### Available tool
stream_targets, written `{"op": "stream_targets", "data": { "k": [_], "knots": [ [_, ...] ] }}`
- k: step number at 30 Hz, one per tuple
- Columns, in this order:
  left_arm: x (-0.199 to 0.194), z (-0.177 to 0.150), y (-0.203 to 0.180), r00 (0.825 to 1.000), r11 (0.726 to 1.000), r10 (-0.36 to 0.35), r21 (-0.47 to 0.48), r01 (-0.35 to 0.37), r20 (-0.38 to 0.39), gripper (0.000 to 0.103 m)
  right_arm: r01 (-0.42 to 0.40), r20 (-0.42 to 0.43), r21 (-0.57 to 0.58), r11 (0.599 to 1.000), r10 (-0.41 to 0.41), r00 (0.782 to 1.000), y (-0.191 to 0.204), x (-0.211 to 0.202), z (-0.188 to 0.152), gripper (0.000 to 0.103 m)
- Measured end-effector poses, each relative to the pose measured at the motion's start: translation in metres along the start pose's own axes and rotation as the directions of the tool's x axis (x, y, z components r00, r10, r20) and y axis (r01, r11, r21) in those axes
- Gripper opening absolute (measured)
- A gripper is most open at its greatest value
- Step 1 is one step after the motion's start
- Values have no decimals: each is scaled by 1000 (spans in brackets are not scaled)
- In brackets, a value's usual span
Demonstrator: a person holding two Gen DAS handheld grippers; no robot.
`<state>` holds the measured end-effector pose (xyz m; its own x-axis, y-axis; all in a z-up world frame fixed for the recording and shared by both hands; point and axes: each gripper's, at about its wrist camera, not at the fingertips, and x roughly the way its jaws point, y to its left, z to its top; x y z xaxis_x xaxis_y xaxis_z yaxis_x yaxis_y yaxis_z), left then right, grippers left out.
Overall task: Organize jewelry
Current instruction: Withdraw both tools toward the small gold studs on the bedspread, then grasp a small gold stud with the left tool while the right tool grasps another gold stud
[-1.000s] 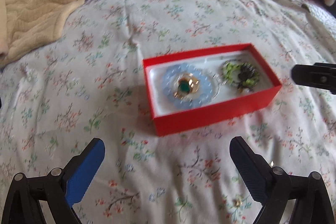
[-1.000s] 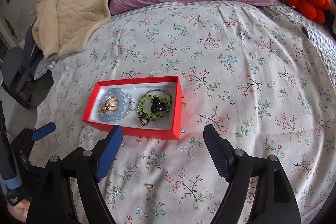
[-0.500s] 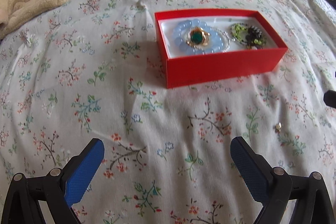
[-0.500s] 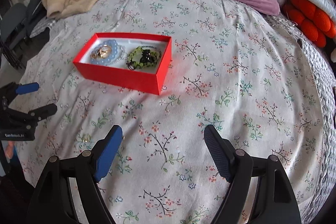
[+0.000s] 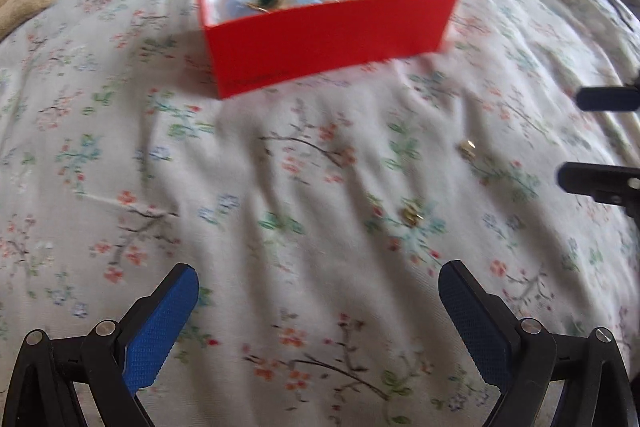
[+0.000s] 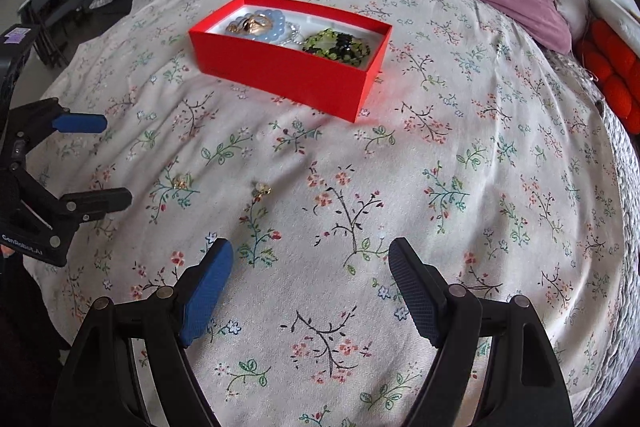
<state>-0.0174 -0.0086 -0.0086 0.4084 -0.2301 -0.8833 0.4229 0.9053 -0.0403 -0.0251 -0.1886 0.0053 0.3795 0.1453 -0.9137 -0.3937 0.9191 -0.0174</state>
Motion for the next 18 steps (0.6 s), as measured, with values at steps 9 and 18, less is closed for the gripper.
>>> {"op": "stream_targets", "data": {
  "k": [9, 18],
  "knots": [
    [3, -4, -25, 998, 995, -55, 80, 53, 27, 86, 4, -54, -38, 999, -6, 999, 13, 21, -4, 82],
    [3, 5, -40, 986, 978, -151, 154, 138, 75, 59, -3, -82, -20, 1000, 1, 997, 8, 32, -11, 82]
  ]
}}
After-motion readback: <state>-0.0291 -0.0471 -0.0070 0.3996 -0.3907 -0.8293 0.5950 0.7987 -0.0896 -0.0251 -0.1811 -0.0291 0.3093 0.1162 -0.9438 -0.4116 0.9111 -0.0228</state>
